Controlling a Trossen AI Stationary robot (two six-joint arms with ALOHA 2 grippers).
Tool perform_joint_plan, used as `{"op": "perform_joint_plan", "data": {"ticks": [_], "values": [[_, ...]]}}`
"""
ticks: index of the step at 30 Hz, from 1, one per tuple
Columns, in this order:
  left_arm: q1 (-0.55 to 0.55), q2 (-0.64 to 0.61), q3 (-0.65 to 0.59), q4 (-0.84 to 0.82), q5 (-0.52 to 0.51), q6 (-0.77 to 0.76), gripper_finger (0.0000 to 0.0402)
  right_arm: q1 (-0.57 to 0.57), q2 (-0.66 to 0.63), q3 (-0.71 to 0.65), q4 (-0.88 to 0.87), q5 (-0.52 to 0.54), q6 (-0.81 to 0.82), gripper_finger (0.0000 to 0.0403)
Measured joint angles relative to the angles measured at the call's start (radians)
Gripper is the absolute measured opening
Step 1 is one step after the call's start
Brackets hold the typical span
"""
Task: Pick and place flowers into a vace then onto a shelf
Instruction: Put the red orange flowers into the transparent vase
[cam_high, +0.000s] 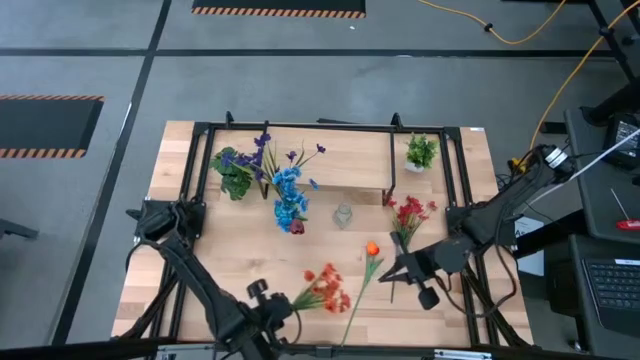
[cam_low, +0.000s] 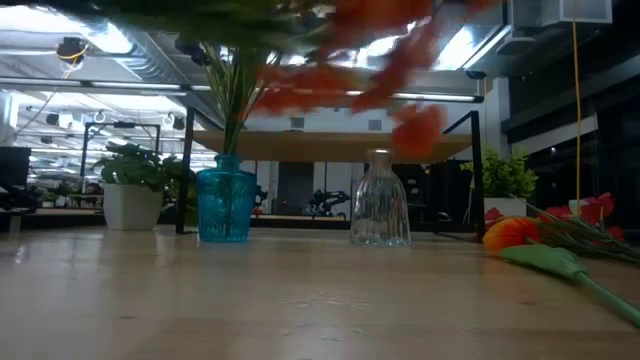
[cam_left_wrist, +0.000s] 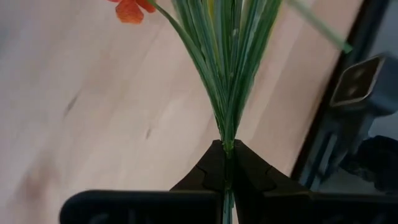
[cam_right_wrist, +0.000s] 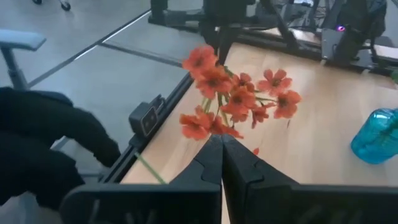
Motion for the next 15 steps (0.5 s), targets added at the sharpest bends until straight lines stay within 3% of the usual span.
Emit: {"op": "perform_joint_plan", "data": {"ticks": [11,15], "values": [[0.076,0.0,0.0,0.294,-0.017,0.469,0.0004,0.037,-0.079,-0.002,-0.147,0.055,0.004,0.0],[0.077,0.0,0.0,0.37,-0.028,0.589,0.0004,0.038,-0.121,-0.046,-0.128,0.06,0.009,0.0]]}}
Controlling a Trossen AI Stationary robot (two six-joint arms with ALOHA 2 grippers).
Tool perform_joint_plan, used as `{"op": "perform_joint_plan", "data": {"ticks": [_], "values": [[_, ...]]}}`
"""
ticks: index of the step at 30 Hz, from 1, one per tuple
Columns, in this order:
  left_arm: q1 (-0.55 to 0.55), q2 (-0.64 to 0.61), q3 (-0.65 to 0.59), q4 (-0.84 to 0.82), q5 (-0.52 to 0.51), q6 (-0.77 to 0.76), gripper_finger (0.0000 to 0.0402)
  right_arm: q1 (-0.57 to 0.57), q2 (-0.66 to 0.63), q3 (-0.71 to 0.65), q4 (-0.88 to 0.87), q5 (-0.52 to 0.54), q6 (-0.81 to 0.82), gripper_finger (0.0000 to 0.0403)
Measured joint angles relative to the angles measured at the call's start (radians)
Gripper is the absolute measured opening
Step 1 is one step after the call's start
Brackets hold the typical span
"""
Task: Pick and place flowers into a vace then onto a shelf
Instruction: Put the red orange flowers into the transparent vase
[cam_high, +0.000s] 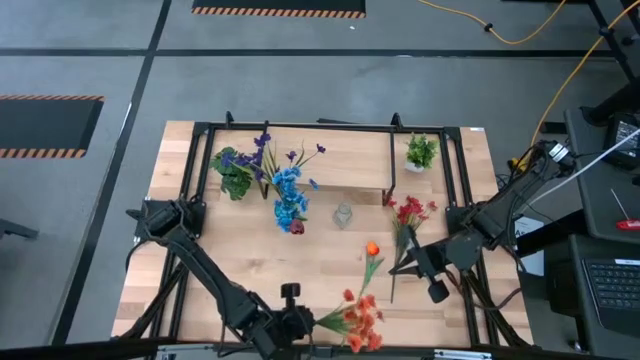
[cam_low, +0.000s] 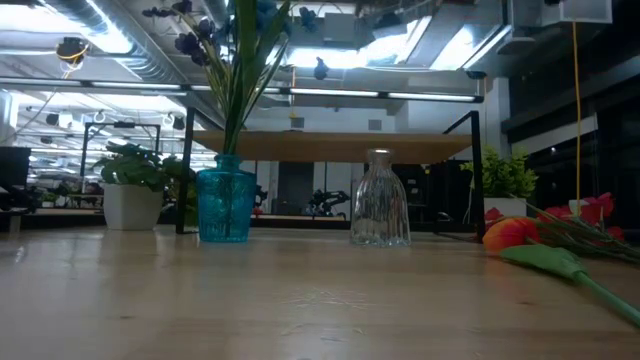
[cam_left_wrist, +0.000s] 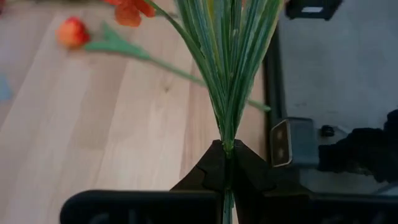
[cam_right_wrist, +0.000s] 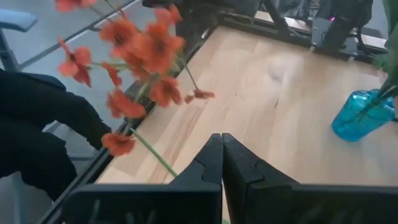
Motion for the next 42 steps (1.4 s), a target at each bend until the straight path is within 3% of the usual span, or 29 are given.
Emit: {"op": "perform_joint_plan", "data": {"ticks": [8,17,26,30,42], "values": [[0.011,-0.031,-0.079,0.106,-0.009,0.039,0.0004,0.0,-0.051,-0.203,0.213,0.0,0.046,0.0],[0.034,-0.169,-0.352,0.476,-0.009,0.173,0.0003,0.0,-0.051,-0.287,0.363,-0.002,0.046,0.0],[0.102,-0.341,-0.652,0.964,0.011,0.493,0.0004,-0.001,-0.051,-0.287,0.463,-0.002,-0.065,0.0],[0.15,-0.369,-0.748,1.143,0.01,0.566,0.0004,-0.002,-0.051,-0.287,0.545,-0.002,-0.115,0.0001],[0.242,-0.361,-0.796,1.431,0.124,0.749,0.0004,-0.048,0.052,-0.287,0.701,-0.001,-0.128,0.0021]]}}
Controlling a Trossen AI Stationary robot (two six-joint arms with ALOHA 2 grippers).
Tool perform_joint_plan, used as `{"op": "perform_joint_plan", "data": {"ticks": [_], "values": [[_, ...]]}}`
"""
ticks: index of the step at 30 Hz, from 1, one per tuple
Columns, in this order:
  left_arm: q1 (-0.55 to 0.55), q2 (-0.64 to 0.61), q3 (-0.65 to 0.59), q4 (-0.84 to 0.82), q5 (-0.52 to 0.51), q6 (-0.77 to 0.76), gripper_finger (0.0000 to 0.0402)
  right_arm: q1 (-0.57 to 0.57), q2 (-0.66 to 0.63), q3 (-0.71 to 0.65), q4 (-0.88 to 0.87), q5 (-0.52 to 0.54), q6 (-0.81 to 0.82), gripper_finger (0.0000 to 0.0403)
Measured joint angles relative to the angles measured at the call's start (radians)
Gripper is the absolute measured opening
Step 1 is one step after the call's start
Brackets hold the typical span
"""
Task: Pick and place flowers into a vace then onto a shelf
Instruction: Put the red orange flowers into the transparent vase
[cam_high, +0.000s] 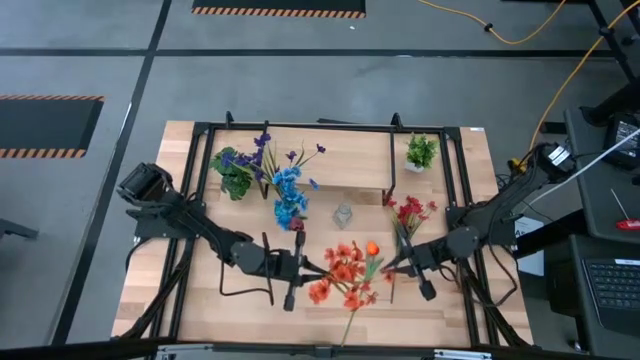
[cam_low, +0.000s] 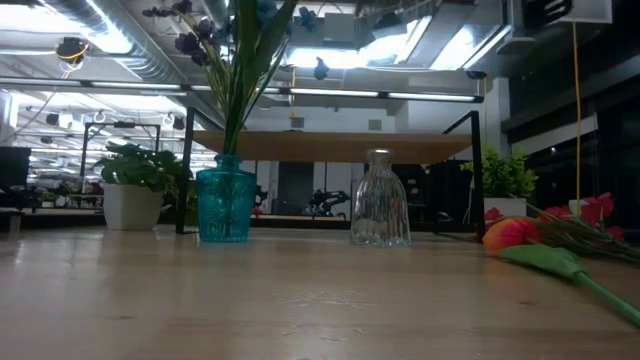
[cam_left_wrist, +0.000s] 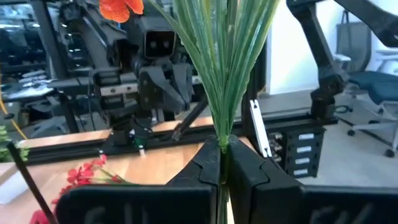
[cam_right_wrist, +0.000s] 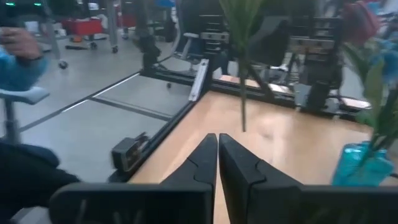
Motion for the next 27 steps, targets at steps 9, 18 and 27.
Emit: {"op": "perform_joint_plan", "data": {"ticks": [9,18,27], "values": [[0.005,0.01,0.0,0.037,-0.008,0.001,0.0004,-0.064,0.029,0.0,0.06,0.0,-0.092,0.0022],[0.02,0.01,0.0,0.036,-0.044,0.001,0.0004,-0.095,0.029,0.0,0.112,-0.051,-0.151,0.0022],[0.031,0.01,0.0,0.031,-0.061,0.001,0.0004,-0.145,0.034,0.0,0.143,-0.131,-0.149,0.0048]]}}
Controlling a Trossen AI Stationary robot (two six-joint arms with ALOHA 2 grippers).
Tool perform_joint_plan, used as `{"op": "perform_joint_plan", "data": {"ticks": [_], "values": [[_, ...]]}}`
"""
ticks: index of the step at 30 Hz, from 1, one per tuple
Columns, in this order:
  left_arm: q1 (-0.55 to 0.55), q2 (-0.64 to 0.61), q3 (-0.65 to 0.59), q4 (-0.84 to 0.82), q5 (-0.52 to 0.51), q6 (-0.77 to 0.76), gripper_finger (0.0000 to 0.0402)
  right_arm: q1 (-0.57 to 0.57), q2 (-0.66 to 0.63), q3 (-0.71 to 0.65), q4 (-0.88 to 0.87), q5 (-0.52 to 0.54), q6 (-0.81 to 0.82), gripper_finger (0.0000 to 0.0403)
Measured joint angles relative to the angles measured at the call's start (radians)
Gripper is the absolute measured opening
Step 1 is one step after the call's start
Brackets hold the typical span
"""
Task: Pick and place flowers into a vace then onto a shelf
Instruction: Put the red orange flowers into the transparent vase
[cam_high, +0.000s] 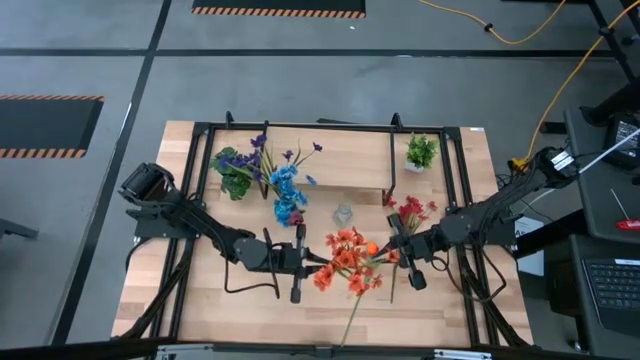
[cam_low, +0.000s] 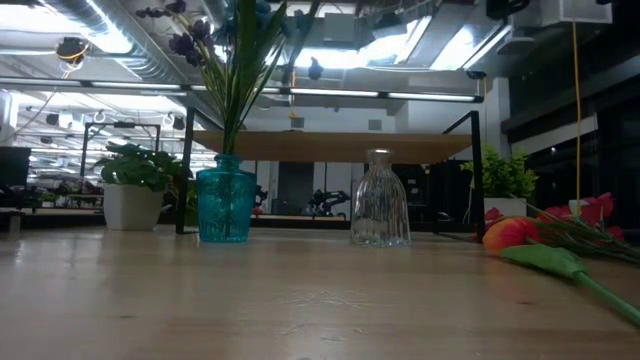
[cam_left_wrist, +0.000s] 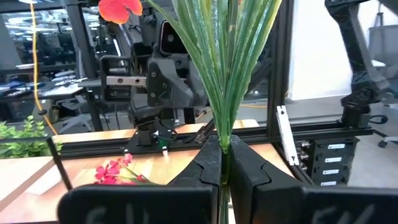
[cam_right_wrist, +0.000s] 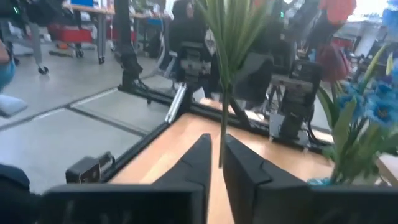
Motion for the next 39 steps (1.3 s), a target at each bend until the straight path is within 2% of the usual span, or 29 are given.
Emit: {"op": "perform_joint_plan", "data": {"ticks": [7,13,17,29,39], "values": [[0.002,0.0,0.0,-0.002,-0.001,0.0,0.0004,-0.028,0.054,0.001,0.12,-0.017,0.0,0.0126],[0.002,0.0,0.0,-0.002,-0.001,0.03,0.0004,-0.032,0.149,0.044,0.169,-0.017,-0.006,0.0158],[0.002,0.0,0.0,-0.002,-0.001,0.034,0.0004,-0.033,0.225,0.112,0.168,-0.016,-0.056,0.0162],[-0.001,0.0,0.001,-0.001,0.001,0.05,0.0004,-0.07,0.414,0.287,0.167,-0.015,-0.027,0.0163],[-0.009,0.001,0.001,0.002,-0.005,0.078,0.0004,-0.072,0.429,0.334,0.182,-0.016,-0.051,0.0163]]}}
